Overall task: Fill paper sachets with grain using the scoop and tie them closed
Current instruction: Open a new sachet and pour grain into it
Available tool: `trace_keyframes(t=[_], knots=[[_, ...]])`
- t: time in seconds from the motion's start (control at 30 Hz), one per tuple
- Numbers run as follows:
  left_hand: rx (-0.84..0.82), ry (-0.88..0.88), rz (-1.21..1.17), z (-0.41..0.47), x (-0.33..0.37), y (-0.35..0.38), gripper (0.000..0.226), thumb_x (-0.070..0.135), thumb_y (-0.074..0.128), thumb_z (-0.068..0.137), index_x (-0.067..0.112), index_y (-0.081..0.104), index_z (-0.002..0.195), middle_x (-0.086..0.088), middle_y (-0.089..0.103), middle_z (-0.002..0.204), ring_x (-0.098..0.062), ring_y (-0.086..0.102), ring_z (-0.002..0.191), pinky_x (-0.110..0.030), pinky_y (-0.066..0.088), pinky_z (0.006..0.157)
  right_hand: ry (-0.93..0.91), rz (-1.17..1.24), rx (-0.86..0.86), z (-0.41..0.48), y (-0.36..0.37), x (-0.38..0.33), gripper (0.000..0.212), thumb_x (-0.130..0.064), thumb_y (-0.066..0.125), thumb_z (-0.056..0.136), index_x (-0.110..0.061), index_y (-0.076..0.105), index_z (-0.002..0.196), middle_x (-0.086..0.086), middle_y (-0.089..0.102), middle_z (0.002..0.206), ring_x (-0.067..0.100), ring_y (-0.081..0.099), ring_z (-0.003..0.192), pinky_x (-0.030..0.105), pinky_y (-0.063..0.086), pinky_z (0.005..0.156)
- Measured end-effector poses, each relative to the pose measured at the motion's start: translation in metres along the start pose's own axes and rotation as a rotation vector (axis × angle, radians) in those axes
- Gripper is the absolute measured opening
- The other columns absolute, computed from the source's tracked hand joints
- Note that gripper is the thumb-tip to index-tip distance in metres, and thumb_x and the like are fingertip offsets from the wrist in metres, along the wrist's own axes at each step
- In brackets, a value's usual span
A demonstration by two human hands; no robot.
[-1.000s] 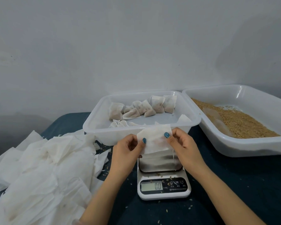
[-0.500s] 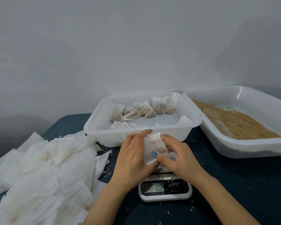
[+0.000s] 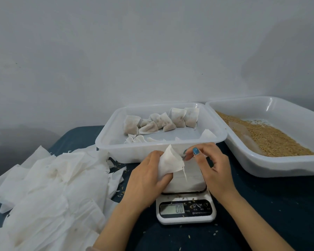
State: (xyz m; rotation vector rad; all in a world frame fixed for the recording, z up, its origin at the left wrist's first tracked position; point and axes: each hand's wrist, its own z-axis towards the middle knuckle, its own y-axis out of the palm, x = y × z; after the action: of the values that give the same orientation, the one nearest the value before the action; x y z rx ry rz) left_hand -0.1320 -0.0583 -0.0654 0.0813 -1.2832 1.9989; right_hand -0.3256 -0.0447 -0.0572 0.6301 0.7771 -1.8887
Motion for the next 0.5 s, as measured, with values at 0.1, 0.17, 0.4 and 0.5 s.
trace_keyframes(t=[0.1,0.17,0.4,0.5], knots=[[-0.007,-0.007,-0.016,0.001,0.001,0.000,0.039,0.048,0.045,0.084,0.025,0.047,0.115,0.016,0.048,0.100,-0.004,0.044,0.083,-0.025,0.035,0.066,-0.018,-0.145,0.024,0.004,-0.003,0.003,0.018,-0.031,0.054,0.090,-0.027,0.071,0.093,-0.010,0.067,0.089,0.006,0.059,0.095,0.017,0.044,0.084],[-0.008,-0.002,-0.002,0.002,0.003,0.000,0.041,0.053,0.038,0.083,0.023,0.048,0.110,0.014,0.049,0.099,-0.007,0.045,0.083,-0.028,0.040,0.067,-0.036,-0.245,0.033,0.007,-0.006,0.005,0.015,-0.022,0.059,0.089,-0.030,0.068,0.097,-0.014,0.067,0.090,0.001,0.055,0.098,0.008,0.039,0.084],[-0.043,0.038,0.022,0.003,0.006,0.002,0.035,0.047,0.043,0.089,0.020,0.053,0.108,0.011,0.048,0.103,-0.010,0.049,0.086,-0.030,0.044,0.070,-0.131,-0.233,-0.114,0.006,-0.007,-0.001,0.022,-0.040,0.058,0.090,-0.023,0.071,0.095,-0.021,0.065,0.093,0.003,0.055,0.099,0.022,0.045,0.085],[-0.054,0.039,0.022,0.003,0.006,0.000,0.032,0.042,0.047,0.090,0.019,0.053,0.111,0.010,0.049,0.105,-0.011,0.049,0.087,-0.032,0.046,0.071,-0.258,-0.232,-0.042,0.005,-0.004,-0.008,0.024,-0.038,0.057,0.093,-0.018,0.068,0.095,-0.012,0.064,0.095,0.009,0.056,0.097,0.024,0.043,0.085]])
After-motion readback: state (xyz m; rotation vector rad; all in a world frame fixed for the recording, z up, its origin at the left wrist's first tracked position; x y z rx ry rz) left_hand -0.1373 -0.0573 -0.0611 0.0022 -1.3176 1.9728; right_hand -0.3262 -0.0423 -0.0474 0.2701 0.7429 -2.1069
